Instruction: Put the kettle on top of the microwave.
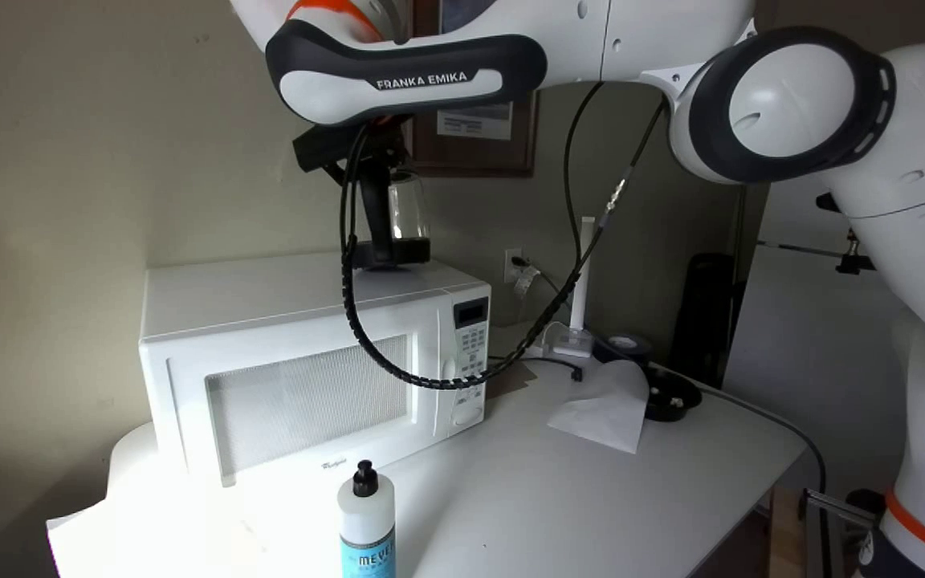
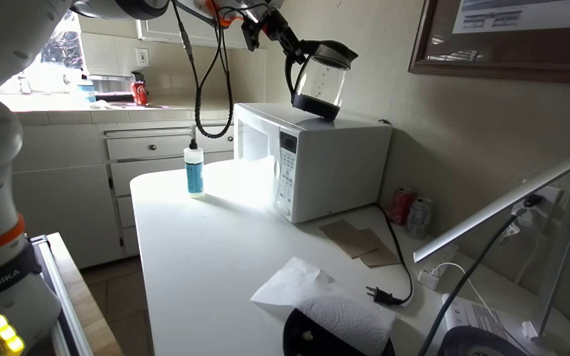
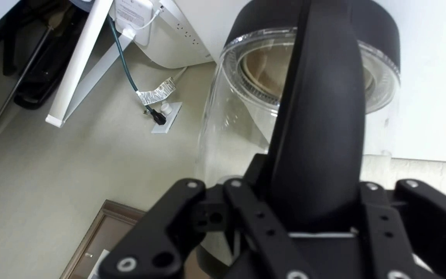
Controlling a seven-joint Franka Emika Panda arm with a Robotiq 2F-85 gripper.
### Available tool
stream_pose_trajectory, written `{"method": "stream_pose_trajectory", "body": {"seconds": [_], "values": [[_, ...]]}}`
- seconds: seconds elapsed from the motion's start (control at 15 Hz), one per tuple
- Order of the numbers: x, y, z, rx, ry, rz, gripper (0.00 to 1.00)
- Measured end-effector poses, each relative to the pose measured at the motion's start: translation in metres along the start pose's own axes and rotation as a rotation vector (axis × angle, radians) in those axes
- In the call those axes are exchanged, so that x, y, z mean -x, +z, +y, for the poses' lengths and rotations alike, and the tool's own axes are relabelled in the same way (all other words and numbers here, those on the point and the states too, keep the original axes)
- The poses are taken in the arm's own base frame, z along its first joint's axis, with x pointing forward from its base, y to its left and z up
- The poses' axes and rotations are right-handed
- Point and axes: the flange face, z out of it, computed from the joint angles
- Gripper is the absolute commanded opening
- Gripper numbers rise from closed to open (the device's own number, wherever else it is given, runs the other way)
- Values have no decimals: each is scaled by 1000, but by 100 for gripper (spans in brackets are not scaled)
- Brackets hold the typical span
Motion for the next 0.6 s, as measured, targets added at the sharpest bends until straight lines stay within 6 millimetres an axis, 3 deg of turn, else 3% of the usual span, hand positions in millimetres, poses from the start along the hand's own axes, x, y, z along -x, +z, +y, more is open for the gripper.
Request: {"method": "stream_pose_trajectory", "body": {"seconds": [0.27, 0.53, 0.6], "values": [[8, 14, -12, -6, -5, -50, 6], [8, 17, -10, -30, 5, -118, 9], [6, 17, -8, -34, 8, -132, 42]]}}
